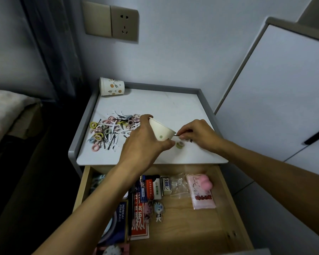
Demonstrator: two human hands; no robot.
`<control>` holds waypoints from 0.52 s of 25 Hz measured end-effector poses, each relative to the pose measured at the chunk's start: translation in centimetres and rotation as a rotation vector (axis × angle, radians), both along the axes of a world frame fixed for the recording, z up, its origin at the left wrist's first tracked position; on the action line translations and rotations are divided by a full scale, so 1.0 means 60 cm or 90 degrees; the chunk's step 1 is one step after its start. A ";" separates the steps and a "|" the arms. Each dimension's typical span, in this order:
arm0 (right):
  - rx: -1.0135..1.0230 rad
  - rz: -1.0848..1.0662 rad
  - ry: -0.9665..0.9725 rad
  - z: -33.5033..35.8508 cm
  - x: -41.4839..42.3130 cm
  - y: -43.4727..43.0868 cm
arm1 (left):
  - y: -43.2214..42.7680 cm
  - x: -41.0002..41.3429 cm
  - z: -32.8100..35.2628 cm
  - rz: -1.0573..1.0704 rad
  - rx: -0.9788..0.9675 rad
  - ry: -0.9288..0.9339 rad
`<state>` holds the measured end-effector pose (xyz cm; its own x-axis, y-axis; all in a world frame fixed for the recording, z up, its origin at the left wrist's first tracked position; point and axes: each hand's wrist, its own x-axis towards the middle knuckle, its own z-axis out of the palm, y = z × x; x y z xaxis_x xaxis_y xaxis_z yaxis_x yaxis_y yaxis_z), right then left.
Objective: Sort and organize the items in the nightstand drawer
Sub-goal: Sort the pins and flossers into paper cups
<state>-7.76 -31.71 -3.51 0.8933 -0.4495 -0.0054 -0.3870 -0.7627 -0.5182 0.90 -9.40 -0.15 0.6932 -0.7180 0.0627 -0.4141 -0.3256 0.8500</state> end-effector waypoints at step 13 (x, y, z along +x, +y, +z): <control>-0.101 -0.086 -0.012 0.007 -0.041 -0.078 | 0.001 0.006 -0.007 -0.016 0.014 0.004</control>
<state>-10.21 -36.41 -3.09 0.8241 -0.5591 0.0909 -0.4828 -0.7773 -0.4034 1.24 -9.32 -0.55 0.6757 -0.7360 0.0422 -0.4173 -0.3346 0.8449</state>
